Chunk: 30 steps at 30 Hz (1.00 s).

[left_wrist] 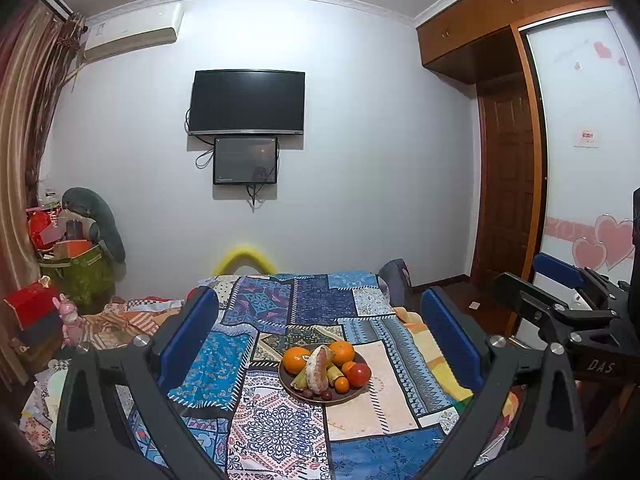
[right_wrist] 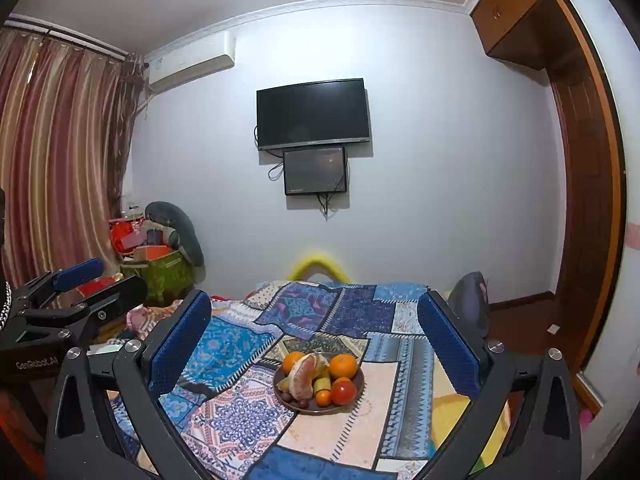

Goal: Organize fruits

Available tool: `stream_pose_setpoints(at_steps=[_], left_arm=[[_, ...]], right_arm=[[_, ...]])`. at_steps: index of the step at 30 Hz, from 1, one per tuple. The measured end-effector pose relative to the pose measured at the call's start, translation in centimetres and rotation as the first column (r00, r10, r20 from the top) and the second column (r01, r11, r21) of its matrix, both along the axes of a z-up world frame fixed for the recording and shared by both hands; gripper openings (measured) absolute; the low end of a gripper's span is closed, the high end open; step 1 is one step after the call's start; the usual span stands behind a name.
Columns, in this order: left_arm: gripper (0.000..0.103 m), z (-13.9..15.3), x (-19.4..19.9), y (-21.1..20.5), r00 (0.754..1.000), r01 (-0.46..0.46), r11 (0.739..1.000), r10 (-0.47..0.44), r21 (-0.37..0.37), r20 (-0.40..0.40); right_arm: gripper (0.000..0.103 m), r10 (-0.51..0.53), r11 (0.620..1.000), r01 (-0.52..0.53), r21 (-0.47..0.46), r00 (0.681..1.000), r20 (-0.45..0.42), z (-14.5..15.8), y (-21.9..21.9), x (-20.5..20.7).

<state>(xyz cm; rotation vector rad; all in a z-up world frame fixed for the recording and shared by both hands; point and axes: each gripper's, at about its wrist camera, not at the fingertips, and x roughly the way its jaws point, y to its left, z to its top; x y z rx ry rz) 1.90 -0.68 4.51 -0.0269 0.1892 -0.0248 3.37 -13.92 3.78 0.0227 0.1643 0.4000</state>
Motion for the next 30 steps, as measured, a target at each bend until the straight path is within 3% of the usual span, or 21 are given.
stream_pose_setpoints(at_steps=[30], left_arm=[[0.103, 0.04, -0.02, 0.06, 0.999, 0.033, 0.999, -0.033, -0.005, -0.007]], right_arm=[[0.103, -0.001, 1.000, 0.001, -0.008, 1.000, 0.008, 0.36, -0.19, 0.00]])
